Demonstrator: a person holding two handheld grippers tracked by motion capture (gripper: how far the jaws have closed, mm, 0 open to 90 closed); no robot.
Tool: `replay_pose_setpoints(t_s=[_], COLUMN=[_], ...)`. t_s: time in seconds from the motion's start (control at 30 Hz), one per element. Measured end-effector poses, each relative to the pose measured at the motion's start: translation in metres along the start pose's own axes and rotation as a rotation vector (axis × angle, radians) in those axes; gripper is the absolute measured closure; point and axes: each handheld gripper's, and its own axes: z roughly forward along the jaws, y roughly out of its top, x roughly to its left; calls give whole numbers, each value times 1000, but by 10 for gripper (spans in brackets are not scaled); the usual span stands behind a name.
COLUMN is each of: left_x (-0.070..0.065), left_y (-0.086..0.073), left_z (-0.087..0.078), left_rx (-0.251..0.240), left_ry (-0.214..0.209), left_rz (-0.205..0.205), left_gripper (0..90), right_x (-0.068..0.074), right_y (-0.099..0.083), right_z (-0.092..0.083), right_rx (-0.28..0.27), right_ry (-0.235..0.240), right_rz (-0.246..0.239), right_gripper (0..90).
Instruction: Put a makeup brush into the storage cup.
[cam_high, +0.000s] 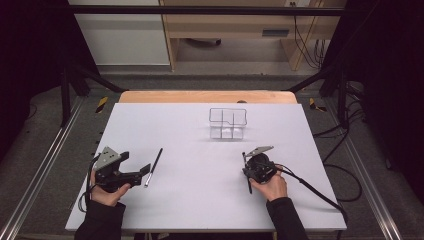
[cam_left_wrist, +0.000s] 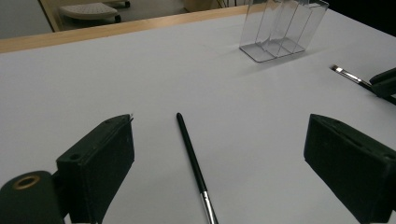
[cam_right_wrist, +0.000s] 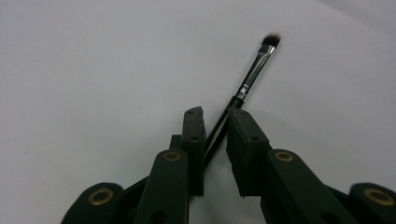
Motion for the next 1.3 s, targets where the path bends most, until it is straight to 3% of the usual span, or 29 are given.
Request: replay_pose_setpoints(t_s=[0.2, 0.47, 0.87, 1.13, 1.3], left_x=[0, 0, 0, 1, 2], left_y=[0, 0, 0, 2, 2], left_z=[0, 0, -1, -2, -2], left_rx=[-1, 0, 0, -9, -7], left_ry=[-1, -2, -5, -11, -11], left_rz=[0, -1, 0, -4, -2], left_gripper=[79, 80, 81, 82, 83], right_x=[-1, -3, -10, -16, -16], right_y=[0, -1, -2, 3, 15], right_z=[-2, -3, -4, -14, -17], right_rx=[20, 28, 31, 14, 65], right_ry=[-16, -40, -1, 14, 43], right_rz=[14, -6, -9, -2, -18], right_gripper=[802, 831, 834, 642, 556])
